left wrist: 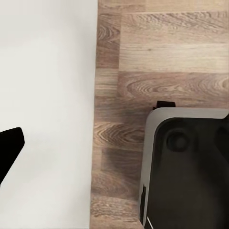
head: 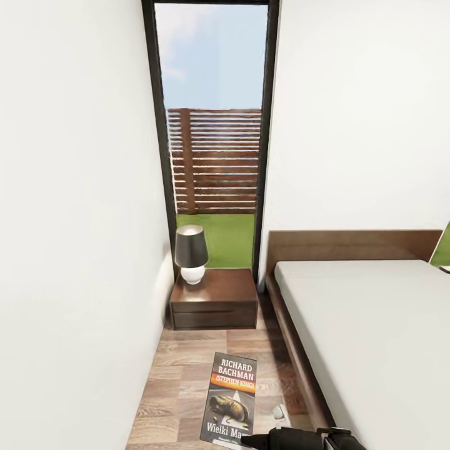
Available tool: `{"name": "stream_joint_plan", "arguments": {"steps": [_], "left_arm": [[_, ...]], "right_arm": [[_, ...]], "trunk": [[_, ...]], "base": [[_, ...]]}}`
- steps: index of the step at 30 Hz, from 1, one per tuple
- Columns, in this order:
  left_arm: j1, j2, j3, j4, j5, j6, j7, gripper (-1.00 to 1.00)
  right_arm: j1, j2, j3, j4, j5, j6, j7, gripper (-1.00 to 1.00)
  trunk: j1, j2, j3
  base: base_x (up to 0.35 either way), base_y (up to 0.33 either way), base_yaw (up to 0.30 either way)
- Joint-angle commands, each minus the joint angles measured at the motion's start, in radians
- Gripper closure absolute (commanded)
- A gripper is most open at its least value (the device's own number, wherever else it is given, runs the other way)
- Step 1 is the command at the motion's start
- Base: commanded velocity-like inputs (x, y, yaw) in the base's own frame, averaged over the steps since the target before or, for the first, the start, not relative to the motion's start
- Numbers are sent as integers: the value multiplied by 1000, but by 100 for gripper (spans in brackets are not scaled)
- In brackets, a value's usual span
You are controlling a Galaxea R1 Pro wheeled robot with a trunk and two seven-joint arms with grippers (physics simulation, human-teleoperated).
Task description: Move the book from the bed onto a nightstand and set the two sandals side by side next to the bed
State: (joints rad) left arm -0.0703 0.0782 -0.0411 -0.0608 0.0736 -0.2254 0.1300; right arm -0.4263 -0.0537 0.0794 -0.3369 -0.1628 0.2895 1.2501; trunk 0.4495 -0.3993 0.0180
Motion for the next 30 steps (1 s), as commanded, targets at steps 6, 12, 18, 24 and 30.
{"name": "stream_joint_plan", "arguments": {"steps": [6,12,18,24,30], "left_arm": [[0,0,-5,1,8,-4,2,-100],[0,0,-5,1,8,-4,2,-100],[0,0,-5,1,8,-3,2,-100],[0,0,-5,1,8,-4,2,-100],[0,0,-5,1,8,-3,2,-100]], "right_arm": [[0,0,8,-1,-11,1,-2,100],[0,0,8,-1,-11,-13,-2,100],[0,0,8,-1,-11,-17,-2,100],[0,0,8,-1,-11,-19,-2,100],[0,0,8,-1,-11,-19,-1,100]], "trunk": [[1,-1,0],[1,-1,-1],[1,-1,-3],[1,-1,-7],[1,-1,-8]], "base": [[107,5,0],[135,45,0],[136,54,6],[54,20,42],[16,6,14]]}}
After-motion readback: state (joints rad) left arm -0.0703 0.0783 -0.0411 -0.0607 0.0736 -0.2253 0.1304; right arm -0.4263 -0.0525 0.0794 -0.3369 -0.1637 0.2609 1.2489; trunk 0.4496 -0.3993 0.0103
